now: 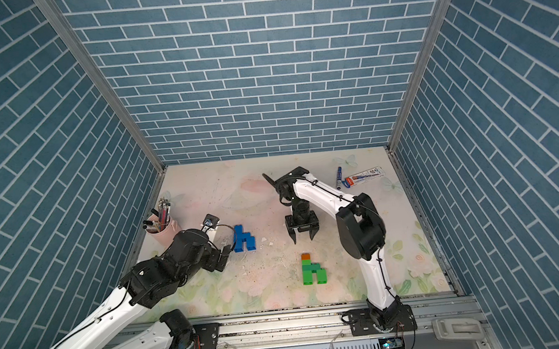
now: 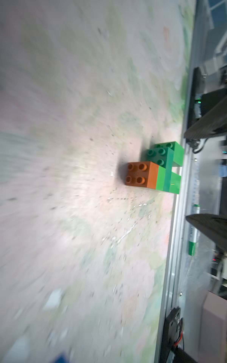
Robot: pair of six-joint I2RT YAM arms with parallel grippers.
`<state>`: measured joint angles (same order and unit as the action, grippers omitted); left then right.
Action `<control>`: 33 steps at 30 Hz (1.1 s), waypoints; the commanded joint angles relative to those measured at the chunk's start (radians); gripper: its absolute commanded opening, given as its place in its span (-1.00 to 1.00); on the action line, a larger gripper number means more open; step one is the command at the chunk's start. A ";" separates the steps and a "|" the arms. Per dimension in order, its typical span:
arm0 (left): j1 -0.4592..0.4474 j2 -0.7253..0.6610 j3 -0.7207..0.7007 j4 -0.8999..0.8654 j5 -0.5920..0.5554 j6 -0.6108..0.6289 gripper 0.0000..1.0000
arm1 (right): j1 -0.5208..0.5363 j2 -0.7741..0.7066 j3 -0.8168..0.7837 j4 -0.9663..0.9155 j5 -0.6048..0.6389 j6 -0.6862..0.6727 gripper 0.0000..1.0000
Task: Assemble the letter h with lego
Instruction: Place the lego brick at the center of the board, then reset both arms
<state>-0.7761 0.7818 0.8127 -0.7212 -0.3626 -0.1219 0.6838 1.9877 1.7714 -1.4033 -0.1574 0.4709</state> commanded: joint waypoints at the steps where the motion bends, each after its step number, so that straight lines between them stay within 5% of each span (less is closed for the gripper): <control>1: 0.008 -0.043 -0.047 0.068 -0.108 -0.013 0.99 | -0.022 -0.303 -0.087 0.242 0.231 0.014 0.93; 7: 0.014 -0.111 -0.162 0.216 -0.315 0.023 0.99 | -0.061 -0.814 -0.724 1.031 0.739 -0.194 0.97; 11: 0.088 -0.196 -0.276 0.409 -0.275 0.058 0.99 | -0.235 -0.992 -1.103 1.561 0.823 -0.384 0.98; 15: 0.318 -0.138 -0.274 0.447 -0.131 -0.036 0.99 | -0.424 -0.914 -1.257 1.743 0.781 -0.423 0.98; 19: 0.434 0.039 -0.288 0.561 -0.173 -0.032 0.99 | -0.537 -0.810 -1.423 2.066 0.700 -0.414 0.98; 26: 0.658 0.256 -0.433 1.029 -0.117 0.004 0.99 | -0.703 -0.542 -1.473 2.371 0.485 -0.344 0.97; 29: 0.697 0.384 -0.484 1.271 -0.074 0.091 0.99 | -0.710 -0.433 -1.440 2.421 0.336 -0.397 0.96; 33: 0.723 0.557 -0.456 1.453 0.084 0.127 0.99 | -0.685 -0.461 -1.403 2.293 0.430 -0.380 0.98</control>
<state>-0.0612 1.2755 0.3157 0.4984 -0.3996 -0.0654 -0.0170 1.5387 0.3359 0.8482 0.2897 0.1184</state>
